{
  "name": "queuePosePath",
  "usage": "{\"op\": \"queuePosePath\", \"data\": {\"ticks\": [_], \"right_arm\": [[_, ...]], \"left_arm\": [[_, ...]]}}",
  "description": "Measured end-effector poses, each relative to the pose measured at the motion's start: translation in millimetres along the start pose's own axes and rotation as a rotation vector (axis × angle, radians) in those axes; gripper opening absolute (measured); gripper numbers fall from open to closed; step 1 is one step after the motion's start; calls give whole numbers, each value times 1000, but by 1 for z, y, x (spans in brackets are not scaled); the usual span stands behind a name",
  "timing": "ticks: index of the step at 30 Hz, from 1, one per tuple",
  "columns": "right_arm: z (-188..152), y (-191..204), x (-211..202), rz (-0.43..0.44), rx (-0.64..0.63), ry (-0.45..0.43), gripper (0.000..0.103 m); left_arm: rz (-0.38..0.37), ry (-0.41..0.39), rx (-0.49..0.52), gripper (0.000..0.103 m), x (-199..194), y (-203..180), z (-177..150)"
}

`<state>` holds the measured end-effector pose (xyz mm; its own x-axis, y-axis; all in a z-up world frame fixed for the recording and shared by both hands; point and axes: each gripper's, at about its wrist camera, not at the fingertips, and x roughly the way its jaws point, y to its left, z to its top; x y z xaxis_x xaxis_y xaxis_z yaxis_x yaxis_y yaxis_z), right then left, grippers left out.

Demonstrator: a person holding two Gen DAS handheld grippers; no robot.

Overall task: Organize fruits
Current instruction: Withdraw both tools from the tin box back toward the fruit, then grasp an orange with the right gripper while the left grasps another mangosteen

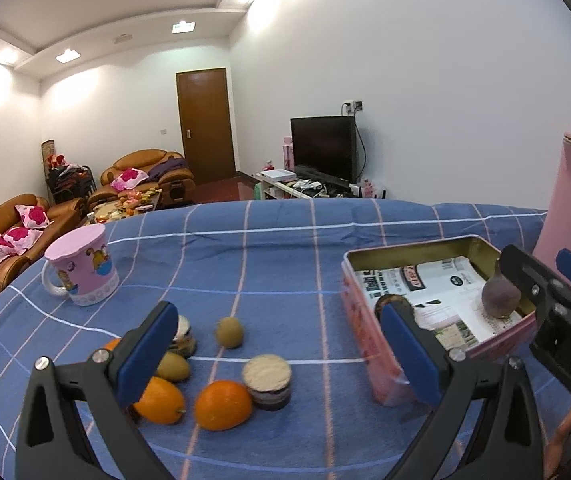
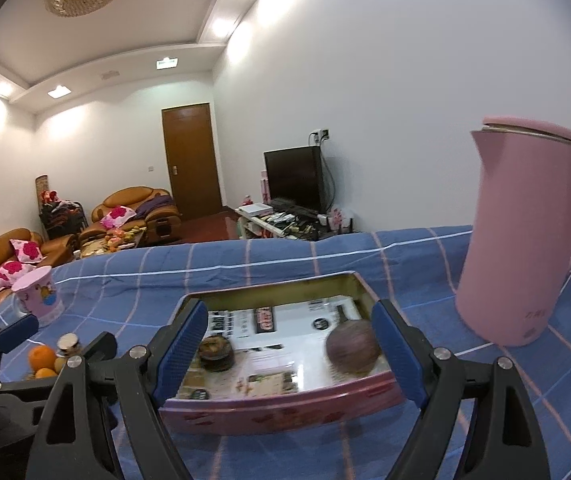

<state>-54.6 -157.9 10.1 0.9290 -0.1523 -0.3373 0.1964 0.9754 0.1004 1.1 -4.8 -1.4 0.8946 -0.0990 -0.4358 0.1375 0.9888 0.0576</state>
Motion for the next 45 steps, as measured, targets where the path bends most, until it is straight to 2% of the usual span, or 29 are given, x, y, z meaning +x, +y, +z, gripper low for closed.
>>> {"op": "queuePosePath", "data": {"ticks": [15, 25, 30, 33, 36, 37, 38, 42, 45], "right_arm": [[-12, 62, 2, 96, -35, 55, 85], [-19, 91, 14, 155, -48, 140, 85], [-27, 109, 25, 224, -58, 240, 85], [-34, 123, 28, 303, -64, 310, 84], [-46, 136, 36, 373, -52, 405, 74], [-48, 140, 38, 380, -50, 424, 68], [-51, 143, 41, 389, -43, 447, 63], [-61, 150, 57, 433, 14, 533, 61], [-64, 157, 62, 438, 21, 559, 57]], "left_arm": [[59, 31, -25, 103, 0, 68, -9], [93, 95, -98, 103, 9, 144, -17], [87, 152, -164, 103, 18, 179, -22], [74, 177, -190, 103, 23, 194, -25], [71, 189, -213, 103, 25, 205, -28], [67, 192, -217, 103, 25, 207, -29], [61, 193, -216, 103, 25, 208, -30], [46, 189, -167, 103, 22, 200, -30], [37, 183, -131, 103, 20, 194, -29]]}}
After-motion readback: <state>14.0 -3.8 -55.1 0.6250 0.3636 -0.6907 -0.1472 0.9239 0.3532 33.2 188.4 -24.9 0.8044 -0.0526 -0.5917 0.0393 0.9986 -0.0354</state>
